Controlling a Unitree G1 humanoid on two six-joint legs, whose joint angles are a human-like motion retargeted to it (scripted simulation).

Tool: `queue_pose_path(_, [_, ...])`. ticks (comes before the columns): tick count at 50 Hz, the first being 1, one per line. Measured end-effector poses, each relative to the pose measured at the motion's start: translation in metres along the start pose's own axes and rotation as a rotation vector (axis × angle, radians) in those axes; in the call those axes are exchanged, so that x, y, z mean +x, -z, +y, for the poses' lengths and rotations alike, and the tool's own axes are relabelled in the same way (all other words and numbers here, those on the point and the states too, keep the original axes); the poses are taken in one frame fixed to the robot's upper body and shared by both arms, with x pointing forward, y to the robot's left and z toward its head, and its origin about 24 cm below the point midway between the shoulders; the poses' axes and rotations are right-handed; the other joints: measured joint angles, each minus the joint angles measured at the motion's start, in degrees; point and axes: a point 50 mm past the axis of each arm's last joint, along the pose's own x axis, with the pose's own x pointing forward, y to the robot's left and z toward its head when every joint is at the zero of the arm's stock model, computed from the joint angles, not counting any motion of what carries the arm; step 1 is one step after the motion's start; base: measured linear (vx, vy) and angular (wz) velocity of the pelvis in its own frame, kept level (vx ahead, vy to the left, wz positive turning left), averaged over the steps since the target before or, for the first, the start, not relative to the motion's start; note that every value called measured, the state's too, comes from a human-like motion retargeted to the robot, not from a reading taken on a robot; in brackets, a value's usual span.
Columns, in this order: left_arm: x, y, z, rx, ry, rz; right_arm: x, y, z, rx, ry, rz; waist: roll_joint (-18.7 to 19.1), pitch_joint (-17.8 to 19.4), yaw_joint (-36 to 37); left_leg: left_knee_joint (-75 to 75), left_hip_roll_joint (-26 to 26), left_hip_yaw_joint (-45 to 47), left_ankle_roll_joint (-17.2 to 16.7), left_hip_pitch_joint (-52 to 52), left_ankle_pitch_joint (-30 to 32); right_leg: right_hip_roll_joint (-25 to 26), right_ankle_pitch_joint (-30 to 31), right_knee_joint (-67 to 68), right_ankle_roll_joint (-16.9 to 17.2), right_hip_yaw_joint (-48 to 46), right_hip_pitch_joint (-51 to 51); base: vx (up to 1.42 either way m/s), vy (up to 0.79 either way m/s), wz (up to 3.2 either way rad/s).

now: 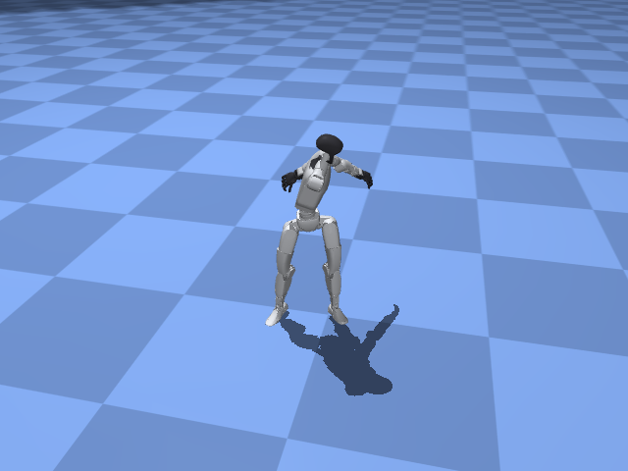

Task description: In place motions

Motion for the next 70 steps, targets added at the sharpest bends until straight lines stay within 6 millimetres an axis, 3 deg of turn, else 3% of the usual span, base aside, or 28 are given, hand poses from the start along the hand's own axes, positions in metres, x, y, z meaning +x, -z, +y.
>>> queue_pose_path(5, [0.000,-0.027,-0.002,0.038,0.080,-0.111,-0.016,0.005,0.059,0.032,-0.243,0.057,-15.2,4.6,-8.4,1.1,2.4,2.6,-2.8,9.0,2.2,1.8,-4.7,0.9,1.0,4.0,6.2,-0.04,0.11,-0.83])
queue_pose_path(7, [-0.004,-0.058,-0.016,0.005,0.158,-0.213,-0.017,0.010,0.063,0.046,-0.269,0.076,-16.2,4.7,-11.2,1.8,3.4,3.7,-3.8,13.8,3.2,2.8,-6.9,1.8,1.2,5.3,9.7,-0.08,0.13,-0.75])
queue_pose_path(10, [-0.019,-0.099,-0.063,0.004,0.354,-0.358,-0.021,0.021,0.071,0.069,-0.318,0.120,-16.3,2.6,-14.0,2.4,5.1,5.2,-5.2,22.4,5.1,4.4,-10.1,3.1,1.4,7.3,16.0,0.07,-0.05,-0.98])
queue_pose_path(15, [-0.070,-0.158,-0.136,0.075,0.693,-0.658,-0.027,0.037,0.080,-0.026,-0.412,0.164,-15.9,-4.9,-16.8,3.7,7.5,6.7,-6.8,32.6,10.8,7.6,-13.6,4.2,1.2,12.2,21.7,0.22,-0.12,-1.26])
queue_pose_path(20, [-0.126,-0.173,-0.185,0.241,0.987,-0.903,-0.041,0.071,0.090,-0.305,-0.521,0.278,-15.8,-11.1,-17.2,12.8,9.1,3.8,-5.1,35.2,20.1,7.6,-16.4,5.7,1.6,17.3,25.2,0.23,-0.19,-1.02])
queue_pose_path(23, [-0.146,-0.169,-0.196,0.418,1.050,-0.999,-0.051,0.093,0.090,-0.477,-0.528,0.349,-15.8,-13.1,-15.6,22.9,8.9,0.8,-0.2,31.4,26.2,4.7,-17.7,6.2,1.9,18.8,26.7,0.30,-0.14,-0.52])
queue_pose_path(25, [-0.151,-0.163,-0.198,0.547,1.032,-1.032,-0.057,0.105,0.089,-0.590,-0.531,0.387,-15.8,-15.0,-14.7,27.8,8.2,-0.1,0.8,28.7,26.6,3.1,-18.5,6.8,2.2,19.0,27.0,0.35,-0.06,-0.15])
queue_pose_path(28, [-0.145,-0.137,-0.205,0.708,0.939,-0.991,-0.065,0.118,0.088,-0.733,-0.551,0.413,-15.6,-18.1,-13.5,31.4,4.6,-4.0,-0.1,23.1,21.0,2.3,-19.7,7.2,2.2,18.9,27.4,0.36,0.00,-0.03])
queue_pose_path(32, [-0.121,-0.074,-0.220,0.827,0.838,-0.744,-0.065,0.116,0.089,-0.782,-0.562,0.369,-15.1,-20.7,-14.2,28.3,1.7,-4.6,1.8,16.0,11.5,3.3,-20.9,7.3,3.1,17.0,28.7,0.30,0.06,0.45])
queue_pose_path(36, [-0.111,0.037,-0.236,0.905,0.922,-0.303,-0.062,0.110,0.093,-0.702,-0.594,0.335,-15.0,-21.2,-11.0,19.8,-0.5,-3.0,5.0,10.7,-0.8,5.3,-21.7,7.0,4.4,15.5,31.2,0.35,0.04,0.40])
queue_pose_path(38, [-0.113,0.098,-0.229,0.891,0.985,-0.017,-0.064,0.109,0.096,-0.617,-0.621,0.356,-15.1,-20.3,-8.8,16.3,-2.6,-5.0,7.0,8.2,-7.4,6.5,-21.6,6.6,5.4,12.6,34.0,0.43,0.02,1.28])
queue_pose_path(40, [-0.117,0.149,-0.208,0.763,1.021,0.301,-0.065,0.109,0.099,-0.508,-0.647,0.384,-15.4,-19.9,-11.5,11.1,-7.2,-10.2,9.7,9.4,-14.7,9.7,-21.1,5.3,6.7,4.6,38.5,0.42,-0.02,2.11])
queue_pose_path(43, [-0.137,0.195,-0.187,0.283,1.021,0.674,-0.058,0.100,0.097,-0.459,-0.607,0.358,-15.5,-15.1,-2.9,5.5,-5.7,4.0,10.2,7.3,-15.0,6.9,-17.7,4.4,7.8,8.3,39.4,0.58,-0.05,-0.76])
queue_pose_path(45, [-0.145,0.209,-0.178,-0.032,0.929,0.811,-0.053,0.091,0.095,-0.430,-0.586,0.322,-15.7,-13.8,-0.3,5.9,-4.4,7.4,10.3,8.9,-12.6,7.9,-15.3,4.9,7.8,8.4,39.5,0.64,-0.07,-0.53])
queue_pose_path(47, [-0.152,0.222,-0.171,-0.312,0.778,0.896,-0.048,0.084,0.094,-0.405,-0.578,0.295,-15.9,-12.5,3.0,7.1,-2.9,4.6,8.0,9.5,-9.6,8.6,-11.3,5.7,7.8,9.6,40.5,0.80,0.07,-0.98])
queue_pose_path(50, [-0.159,0.229,-0.173,-0.573,0.626,0.952,-0.041,0.069,0.091,-0.362,-0.550,0.231,-16.2,-11.7,5.1,8.5,-1.8,-0.6,4.2,10.9,-11.7,9.2,-2.5,8.3,7.8,8.9,41.1,0.81,0.11,-0.44])
queue_pose_path(53, [-0.167,0.228,-0.186,-0.613,0.602,0.975,-0.035,0.052,0.089,-0.290,-0.524,0.151,-16.0,-14.0,4.8,9.3,0.2,2.1,2.2,14.5,-14.7,10.2,8.2,12.8,7.8,4.5,41.7,0.70,0.10,0.10])
queue_pose_path(55, [-0.172,0.229,-0.193,-0.536,0.623,0.972,-0.033,0.045,0.089,-0.248,-0.543,0.108,-15.6,-16.3,3.5,9.8,0.8,0.5,1.0,17.6,-16.9,9.1,12.3,20.9,7.8,-0.7,42.0,0.95,0.25,0.57])
queue_pose_path(57, [-0.173,0.224,-0.200,-0.437,0.678,0.938,-0.033,0.041,0.091,-0.256,-0.585,0.080,-15.4,-18.3,0.4,9.7,0.5,-0.5,0.7,21.0,-18.6,6.7,12.3,31.5,7.8,-5.1,41.5,0.79,0.21,1.06])
queue_pose_path(60, [-0.166,0.204,-0.215,-0.284,0.804,0.827,-0.033,0.036,0.092,-0.300,-0.623,0.031,-14.9,-22.7,-5.8,7.3,1.3,-2.6,0.8,25.9,-19.7,8.7,11.4,34.9,7.8,-6.5,39.4,0.80,0.35,1.13])
queue_pose_path(63, [-0.148,0.163,-0.235,-0.115,0.912,0.625,-0.033,0.036,0.092,-0.363,-0.620,0.013,-14.6,-24.2,-8.6,6.6,0.4,-4.5,-0.2,28.8,-20.3,14.0,6.6,34.4,7.8,-1.7,33.6,0.74,0.12,0.95])
queue_pose_path(67, [-0.121,0.078,-0.256,0.028,0.908,0.267,-0.033,0.040,0.091,-0.454,-0.598,0.019,-14.5,-22.8,-10.4,6.9,-3.5,-8.1,-1.3,32.2,-21.1,16.0,-0.5,30.6,7.1,4.8,22.5,0.69,0.08,1.06])
queue_pose_path(70, [-0.120,0.009,-0.272,0.038,0.924,0.018,-0.034,0.044,0.091,-0.513,-0.586,0.024,-14.7,-20.7,-11.8,6.4,-6.4,-10.4,-2.1,34.7,-20.1,16.1,-6.5,21.9,0.4,7.3,14.2,0.65,-0.09,1.09])
